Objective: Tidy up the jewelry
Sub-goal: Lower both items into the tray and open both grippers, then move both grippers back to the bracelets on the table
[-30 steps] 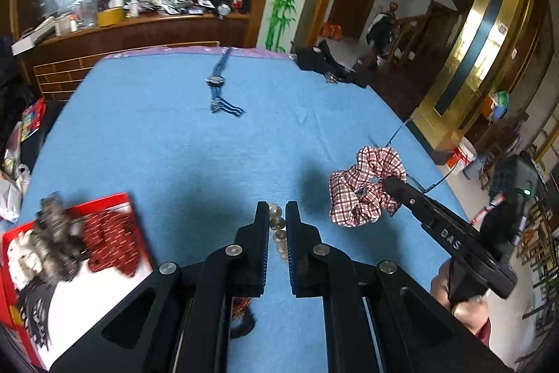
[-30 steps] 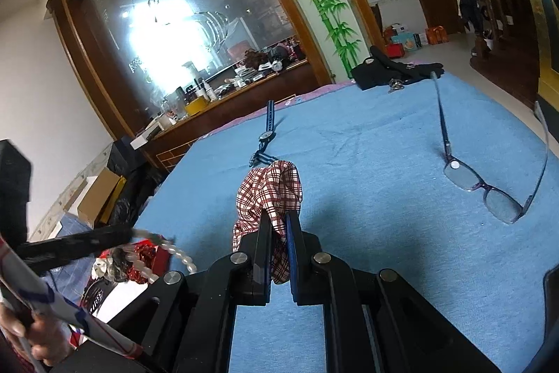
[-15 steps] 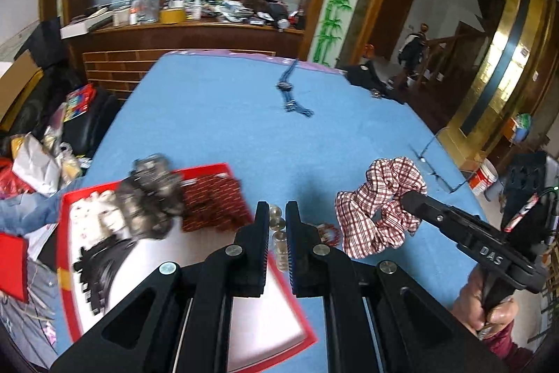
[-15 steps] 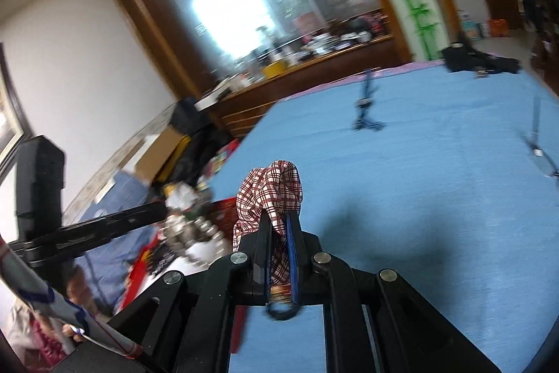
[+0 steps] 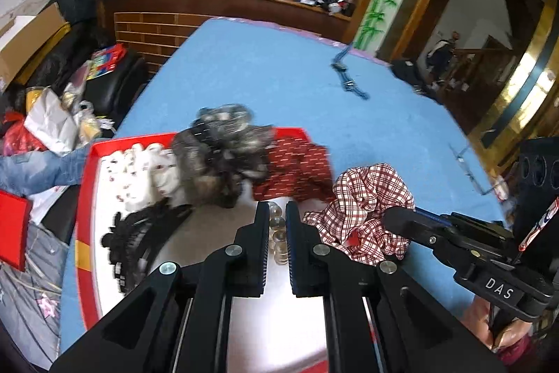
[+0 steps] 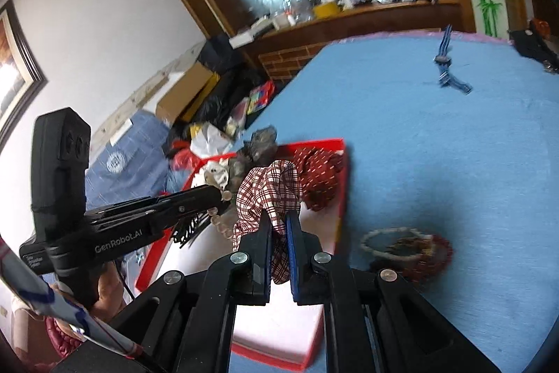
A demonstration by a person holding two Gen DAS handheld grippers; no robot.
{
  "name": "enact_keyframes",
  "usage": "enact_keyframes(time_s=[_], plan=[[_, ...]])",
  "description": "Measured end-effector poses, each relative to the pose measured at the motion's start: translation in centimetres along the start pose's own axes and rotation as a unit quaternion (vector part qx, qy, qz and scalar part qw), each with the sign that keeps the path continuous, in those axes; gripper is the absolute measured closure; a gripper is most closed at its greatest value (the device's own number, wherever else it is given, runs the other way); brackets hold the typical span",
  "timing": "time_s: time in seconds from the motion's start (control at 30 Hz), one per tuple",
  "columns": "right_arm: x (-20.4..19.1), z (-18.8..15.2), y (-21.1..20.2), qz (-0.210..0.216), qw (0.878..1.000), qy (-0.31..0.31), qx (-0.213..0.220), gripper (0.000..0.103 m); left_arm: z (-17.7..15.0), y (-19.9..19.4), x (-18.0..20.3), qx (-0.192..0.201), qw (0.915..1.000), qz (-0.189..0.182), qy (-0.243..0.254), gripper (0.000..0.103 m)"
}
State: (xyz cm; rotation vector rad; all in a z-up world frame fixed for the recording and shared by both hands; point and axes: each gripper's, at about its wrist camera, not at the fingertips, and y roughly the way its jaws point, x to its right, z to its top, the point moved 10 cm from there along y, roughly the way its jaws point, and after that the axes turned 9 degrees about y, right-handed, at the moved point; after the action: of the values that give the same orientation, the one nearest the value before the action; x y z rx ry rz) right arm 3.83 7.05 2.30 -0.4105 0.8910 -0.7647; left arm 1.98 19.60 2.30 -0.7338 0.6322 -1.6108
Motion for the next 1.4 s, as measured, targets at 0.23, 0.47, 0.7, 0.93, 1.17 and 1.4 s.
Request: enact_keyframes(time_s=[0.23,0.47,0.7,0.93,1.17,1.4], plan=[[0.8,-0.2,5.0,-0.033,0.999,0.006,-0.033,0.094,-1.6,1.6,-3.6,-0.016,0.9990,0.038,-0.015,0.094],[2.0,0.1,7.5,-0.098,0.994,-0.013,-0.037,0.094,-2.8,3.0,-5.3,-0.029,0.9968,0.074,-0.013,0.094],[3.1,0.1,8.6,-0.116,0.992,-0.014,-0.048,0.092,-2.9,3.1,-5.7,-0.027,0.9933,0.111,-0.018,0.094],[3.1,-0.3,8.8,-0.119,0.991,-0.026,-0.049,0.091,-3.6,3.1,-5.9,-0.022,0.9889,0.144,-0.028,0.094],[3.0,-0.4,8.6,-0.119,0.991,-0.032,-0.046,0.091,-3.6,2.8,-5.9,-0.011,0.9831,0.182,-0.016,0.094],[2.9,-0.5,8.6,-0.117,0.991,-0.033,-0.046,0.091,-3.4,2.6,-5.8,-0.003,0.9795,0.201,-0.008,0.094]])
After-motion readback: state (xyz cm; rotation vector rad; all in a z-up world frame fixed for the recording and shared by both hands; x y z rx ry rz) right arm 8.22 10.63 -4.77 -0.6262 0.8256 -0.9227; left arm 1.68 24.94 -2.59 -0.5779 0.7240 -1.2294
